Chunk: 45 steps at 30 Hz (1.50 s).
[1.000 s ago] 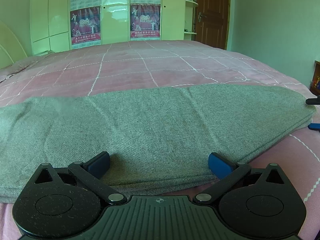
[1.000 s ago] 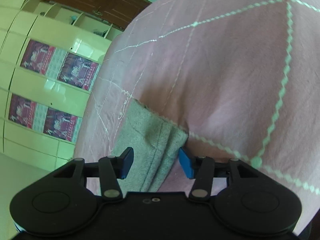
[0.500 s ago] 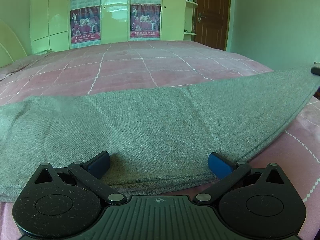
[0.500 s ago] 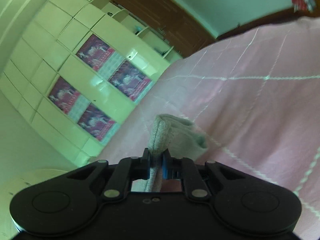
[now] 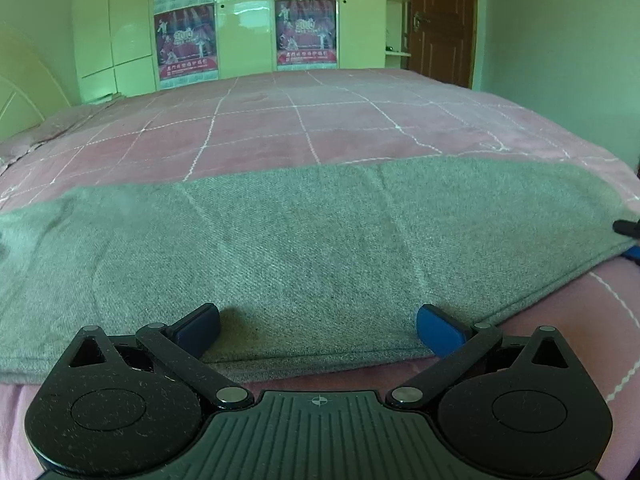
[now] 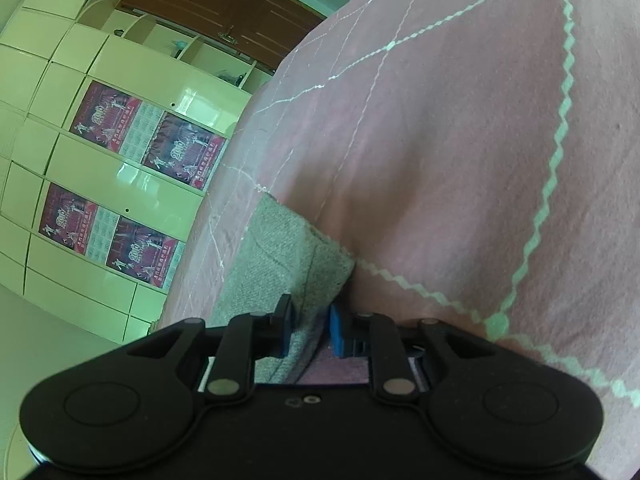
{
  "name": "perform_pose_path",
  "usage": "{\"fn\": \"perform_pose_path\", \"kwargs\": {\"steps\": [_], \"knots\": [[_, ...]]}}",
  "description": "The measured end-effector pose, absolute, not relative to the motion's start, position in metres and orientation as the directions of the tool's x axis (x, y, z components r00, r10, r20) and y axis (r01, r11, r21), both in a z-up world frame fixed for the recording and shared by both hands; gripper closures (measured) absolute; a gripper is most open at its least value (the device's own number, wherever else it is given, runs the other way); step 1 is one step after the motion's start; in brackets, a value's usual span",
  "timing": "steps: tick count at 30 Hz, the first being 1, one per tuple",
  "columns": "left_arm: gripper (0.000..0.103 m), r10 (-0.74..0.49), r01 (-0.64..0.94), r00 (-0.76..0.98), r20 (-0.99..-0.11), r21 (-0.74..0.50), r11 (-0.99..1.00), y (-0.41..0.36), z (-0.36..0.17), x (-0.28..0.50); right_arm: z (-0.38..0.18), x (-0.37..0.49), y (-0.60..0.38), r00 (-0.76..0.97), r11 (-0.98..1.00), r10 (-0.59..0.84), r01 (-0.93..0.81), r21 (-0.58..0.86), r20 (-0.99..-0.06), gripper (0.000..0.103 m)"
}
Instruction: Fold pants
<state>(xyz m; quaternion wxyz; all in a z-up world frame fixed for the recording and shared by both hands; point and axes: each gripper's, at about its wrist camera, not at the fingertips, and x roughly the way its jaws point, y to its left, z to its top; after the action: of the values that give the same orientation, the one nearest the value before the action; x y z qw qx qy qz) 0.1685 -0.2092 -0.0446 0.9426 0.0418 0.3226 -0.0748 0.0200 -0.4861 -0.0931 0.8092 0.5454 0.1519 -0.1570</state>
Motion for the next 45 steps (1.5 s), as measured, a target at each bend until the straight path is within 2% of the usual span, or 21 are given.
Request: {"fn": "perform_pose_path", "kwargs": {"steps": [3, 6, 10, 13, 15, 16, 20, 25, 26, 28, 29, 30, 31, 33, 37, 39, 41, 43, 44, 45], "knots": [[0.000, -0.118, 0.170, 0.776, -0.619, 0.026, 0.985, -0.208, -0.045, 0.170, -0.094, 0.020, -0.486, 0.905, 0.356, -0.098, 0.420, 0.835, -0.414, 0.093], [0.000, -0.117, 0.170, 0.779, -0.616, 0.029, 0.985, -0.209, -0.046, 0.169, -0.092, 0.024, -0.484, 0.894, 0.395, -0.102, 0.440, 0.807, -0.437, 0.100], [0.000, -0.114, 0.172, 0.785, -0.609, 0.037, 0.984, -0.210, -0.049, 0.169, -0.072, 0.034, -0.474, 0.873, 0.444, -0.133, 0.476, 0.759, -0.469, 0.099], [0.000, -0.147, 0.178, 0.787, -0.600, -0.008, 0.984, -0.203, -0.048, 0.169, -0.033, 0.042, -0.454, 0.920, 0.538, -0.128, 0.378, 0.753, -0.371, 0.100], [0.000, -0.241, 0.214, 0.792, -0.561, -0.114, 0.970, -0.177, -0.038, 0.163, -0.002, 0.052, -0.437, 0.947, 0.604, -0.086, 0.297, 0.739, -0.310, 0.100], [0.000, -0.249, 0.206, 0.807, -0.535, -0.139, 0.969, -0.162, -0.033, 0.158, 0.016, 0.058, -0.424, 0.957, 0.653, -0.061, 0.254, 0.714, -0.285, 0.100], [0.000, -0.153, 0.102, 0.876, -0.458, -0.134, 0.986, -0.071, -0.020, 0.136, 0.071, 0.091, -0.349, 0.966, 0.819, 0.065, 0.092, 0.567, -0.250, 0.100], [0.000, 0.048, -0.092, 0.908, -0.417, -0.088, 0.992, 0.063, -0.014, 0.117, 0.080, 0.136, -0.225, 0.929, 0.899, 0.239, -0.101, 0.426, -0.283, 0.099], [0.000, 0.077, -0.127, 0.905, -0.419, -0.092, 0.988, 0.084, -0.014, 0.114, 0.073, 0.143, -0.197, 0.914, 0.908, 0.267, -0.132, 0.398, -0.306, 0.098], [0.000, 0.129, -0.202, 0.894, -0.429, -0.128, 0.971, 0.123, -0.020, 0.107, 0.045, 0.153, -0.140, 0.876, 0.926, 0.316, -0.202, 0.318, -0.364, 0.082], [0.000, 0.148, -0.236, 0.888, -0.436, -0.155, 0.959, 0.139, -0.025, 0.104, 0.022, 0.159, -0.106, 0.819, 0.931, 0.357, -0.275, 0.239, -0.448, 0.052], [0.000, 0.162, -0.267, 0.878, -0.451, -0.180, 0.947, 0.153, -0.033, 0.102, 0.002, 0.165, -0.080, 0.739, 0.933, 0.360, -0.301, 0.199, -0.569, 0.063], [0.000, 0.166, -0.283, 0.870, -0.464, -0.194, 0.939, 0.161, -0.040, 0.101, -0.010, 0.160, -0.066, 0.697, 0.927, 0.371, -0.313, 0.205, -0.614, 0.075], [0.000, 0.160, -0.301, 0.868, -0.471, -0.241, 0.923, 0.173, -0.052, 0.097, -0.009, 0.128, -0.068, 0.757, 0.921, 0.390, -0.330, 0.209, -0.525, 0.077], [0.000, 0.135, -0.266, 0.891, -0.433, -0.258, 0.929, 0.172, -0.059, 0.105, 0.006, 0.111, -0.102, 0.806, 0.937, 0.344, -0.263, 0.230, -0.481, 0.076], [0.000, 0.098, -0.221, 0.904, -0.416, -0.260, 0.940, 0.162, -0.060, 0.108, 0.007, 0.102, -0.126, 0.858, 0.961, 0.247, -0.156, 0.229, -0.451, 0.074], [0.000, 0.060, -0.171, 0.908, -0.416, -0.236, 0.957, 0.147, -0.061, 0.115, 0.001, 0.107, -0.146, 0.868, 0.978, 0.126, -0.027, 0.209, -0.479, 0.071], [0.000, 0.035, -0.131, 0.904, -0.426, -0.198, 0.971, 0.131, -0.063, 0.118, -0.023, 0.124, -0.166, 0.779, 0.960, 0.181, -0.007, 0.279, -0.601, 0.071], [0.000, 0.031, -0.119, 0.902, -0.431, -0.179, 0.977, 0.126, -0.063, 0.119, -0.019, 0.121, -0.174, 0.797, 0.949, 0.200, -0.011, 0.316, -0.570, 0.075], [0.000, 0.030, -0.108, 0.902, -0.430, -0.158, 0.981, 0.120, -0.060, 0.115, -0.011, 0.114, -0.184, 0.834, 0.935, 0.203, -0.010, 0.354, -0.513, 0.074]]}}
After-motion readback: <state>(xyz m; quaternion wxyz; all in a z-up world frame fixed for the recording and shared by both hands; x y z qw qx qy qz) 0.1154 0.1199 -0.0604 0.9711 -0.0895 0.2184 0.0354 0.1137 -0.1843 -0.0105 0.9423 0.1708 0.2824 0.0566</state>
